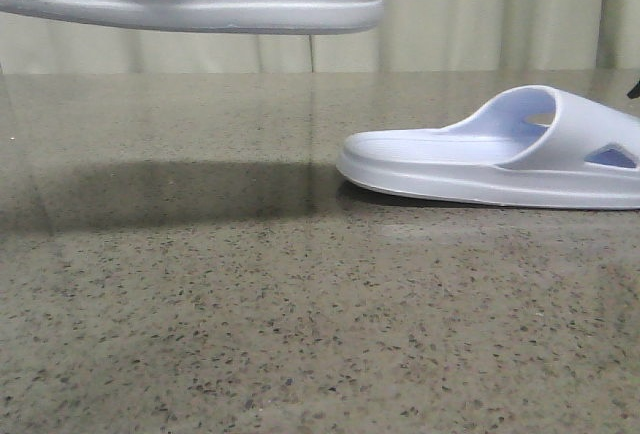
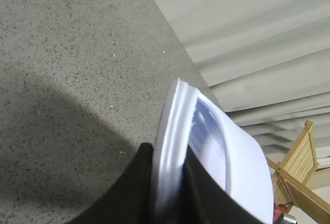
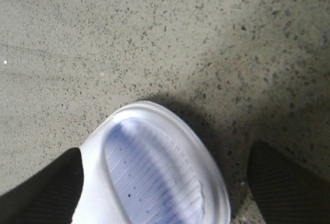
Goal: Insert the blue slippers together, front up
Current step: 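Lower the right gripper onto the other slipper's toe and close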
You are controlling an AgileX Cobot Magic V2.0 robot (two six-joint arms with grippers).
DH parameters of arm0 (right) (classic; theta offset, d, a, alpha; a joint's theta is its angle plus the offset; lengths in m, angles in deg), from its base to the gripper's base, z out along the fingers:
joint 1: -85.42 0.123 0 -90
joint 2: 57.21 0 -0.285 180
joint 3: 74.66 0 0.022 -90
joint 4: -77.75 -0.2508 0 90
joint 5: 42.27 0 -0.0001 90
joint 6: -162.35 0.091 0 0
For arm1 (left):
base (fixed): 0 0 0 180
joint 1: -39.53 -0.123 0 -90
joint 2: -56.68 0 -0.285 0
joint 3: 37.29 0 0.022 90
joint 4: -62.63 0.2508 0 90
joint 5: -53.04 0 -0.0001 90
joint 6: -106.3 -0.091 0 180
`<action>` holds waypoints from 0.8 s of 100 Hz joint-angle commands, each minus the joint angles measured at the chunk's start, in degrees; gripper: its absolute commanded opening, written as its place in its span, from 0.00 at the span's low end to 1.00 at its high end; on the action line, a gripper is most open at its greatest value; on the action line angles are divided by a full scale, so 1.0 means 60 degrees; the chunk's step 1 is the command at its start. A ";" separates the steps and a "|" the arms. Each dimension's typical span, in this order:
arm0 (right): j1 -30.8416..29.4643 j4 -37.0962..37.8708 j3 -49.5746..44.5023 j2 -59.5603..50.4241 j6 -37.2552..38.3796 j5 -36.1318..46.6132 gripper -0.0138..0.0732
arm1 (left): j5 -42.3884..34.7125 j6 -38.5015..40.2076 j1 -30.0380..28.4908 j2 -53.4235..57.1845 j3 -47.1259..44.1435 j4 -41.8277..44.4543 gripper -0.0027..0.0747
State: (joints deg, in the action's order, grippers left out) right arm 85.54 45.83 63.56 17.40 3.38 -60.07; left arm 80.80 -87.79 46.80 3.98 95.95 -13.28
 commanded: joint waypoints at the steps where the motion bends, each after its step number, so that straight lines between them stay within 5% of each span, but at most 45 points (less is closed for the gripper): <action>1: -0.0053 0.0027 0.0321 -0.0034 -0.0018 0.0484 0.81 | -0.0091 -0.0019 -0.0001 0.0060 0.0338 -0.0362 0.06; 27: -0.0053 -0.0161 0.0321 0.0337 -0.0018 0.0527 0.80 | -0.0091 -0.0019 -0.0001 0.0060 0.0338 -0.0362 0.06; 53: -0.0053 -0.0199 0.0321 0.0337 -0.0018 0.0051 0.63 | -0.0091 -0.0019 -0.0001 0.0042 0.0338 -0.0362 0.06; 80: -0.0053 -0.0064 0.0321 0.0337 -0.0018 -0.0274 0.63 | -0.0121 -0.0019 -0.0001 0.0042 0.0338 -0.0362 0.06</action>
State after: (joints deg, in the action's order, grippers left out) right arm 85.54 45.03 64.27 19.86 3.38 -60.61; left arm 80.80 -87.79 46.80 3.98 95.95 -13.19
